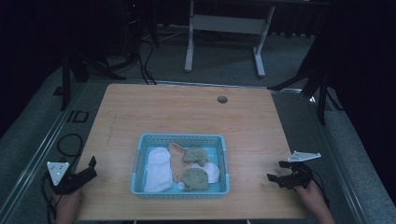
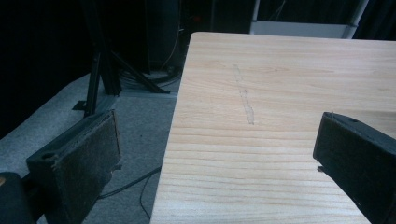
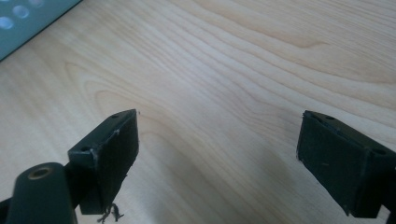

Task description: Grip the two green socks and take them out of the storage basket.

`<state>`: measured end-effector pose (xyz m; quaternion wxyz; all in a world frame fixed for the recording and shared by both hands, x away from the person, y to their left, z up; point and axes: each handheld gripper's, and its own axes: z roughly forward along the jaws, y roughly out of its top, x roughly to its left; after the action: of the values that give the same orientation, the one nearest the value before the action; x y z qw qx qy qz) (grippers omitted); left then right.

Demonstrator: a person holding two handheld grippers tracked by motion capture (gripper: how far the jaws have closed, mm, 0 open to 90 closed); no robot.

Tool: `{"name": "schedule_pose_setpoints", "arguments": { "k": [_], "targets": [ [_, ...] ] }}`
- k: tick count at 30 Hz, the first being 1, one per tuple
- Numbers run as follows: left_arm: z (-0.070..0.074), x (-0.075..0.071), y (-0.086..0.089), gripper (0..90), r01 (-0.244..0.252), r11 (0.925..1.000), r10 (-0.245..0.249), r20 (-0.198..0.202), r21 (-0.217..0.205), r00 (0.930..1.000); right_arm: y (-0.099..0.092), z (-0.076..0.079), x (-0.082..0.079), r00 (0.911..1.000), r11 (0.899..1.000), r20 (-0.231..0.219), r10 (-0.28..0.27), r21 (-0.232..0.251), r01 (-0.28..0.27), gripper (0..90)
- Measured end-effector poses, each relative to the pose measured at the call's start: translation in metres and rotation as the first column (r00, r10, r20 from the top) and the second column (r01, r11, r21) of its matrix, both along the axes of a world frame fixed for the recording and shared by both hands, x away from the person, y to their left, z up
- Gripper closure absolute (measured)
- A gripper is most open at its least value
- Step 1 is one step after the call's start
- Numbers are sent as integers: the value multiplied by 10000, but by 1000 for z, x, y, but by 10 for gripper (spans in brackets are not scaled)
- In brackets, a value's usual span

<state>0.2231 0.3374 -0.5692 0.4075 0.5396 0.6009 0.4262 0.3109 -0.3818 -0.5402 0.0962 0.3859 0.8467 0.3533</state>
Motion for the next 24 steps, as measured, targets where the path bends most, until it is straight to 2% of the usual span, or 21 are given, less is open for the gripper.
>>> {"name": "schedule_pose_setpoints", "arguments": {
  "k": [6,10,15,18,20,24],
  "targets": [
    [0,0,0,4,-7,10000,6,-7,-15,10000,8,8,0,9955,9959,-657,679,-552,-716,126],
    [0,0,0,3,3,10000,-3,-17,-23,10000,15,16,1,9915,9875,-810,1018,-1121,-1105,126],
    [0,0,0,4,16,10000,-16,-20,-3,10000,20,22,3,9858,9807,-1129,1244,-1369,-1395,127],
    [0,0,0,4,11,10000,-11,-33,0,10000,23,22,4,9820,9806,-1375,1295,-1289,-1474,126],
    [0,0,-1,4,0,10000,0,-7,13,10000,24,23,4,9780,9828,-1560,1387,-998,-1553,126],
    [0,1,0,4,31,10000,-31,-28,-3,10000,29,26,2,9761,9798,-1514,1562,-1013,-1725,125]
  ]
}}
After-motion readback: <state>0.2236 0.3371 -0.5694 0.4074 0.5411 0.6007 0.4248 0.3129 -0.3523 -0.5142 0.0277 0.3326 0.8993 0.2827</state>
